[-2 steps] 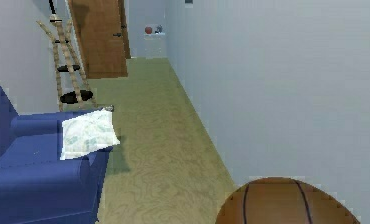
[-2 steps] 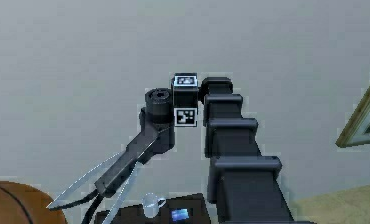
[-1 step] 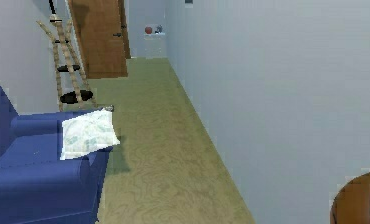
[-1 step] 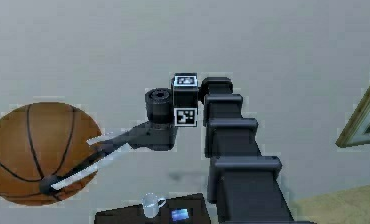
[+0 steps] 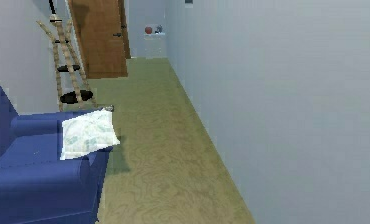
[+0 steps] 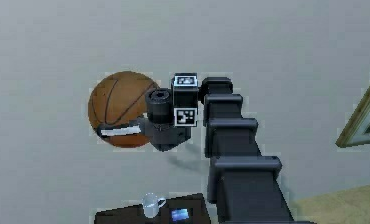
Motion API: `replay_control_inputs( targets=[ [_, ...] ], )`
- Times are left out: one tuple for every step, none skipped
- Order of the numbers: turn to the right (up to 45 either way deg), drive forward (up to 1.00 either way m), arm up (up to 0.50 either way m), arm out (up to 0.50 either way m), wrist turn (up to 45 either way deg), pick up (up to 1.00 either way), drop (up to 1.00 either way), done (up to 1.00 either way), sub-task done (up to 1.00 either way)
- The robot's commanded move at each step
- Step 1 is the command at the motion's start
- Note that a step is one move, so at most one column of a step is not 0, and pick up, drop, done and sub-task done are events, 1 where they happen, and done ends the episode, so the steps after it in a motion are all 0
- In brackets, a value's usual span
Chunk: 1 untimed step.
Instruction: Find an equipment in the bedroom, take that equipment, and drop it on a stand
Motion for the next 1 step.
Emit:
replay_control_inputs(
  targets=[
    [0.0, 0.0, 0.0, 0.0, 21.0, 0.0, 0.0, 0.0, 0.0]
  ],
)
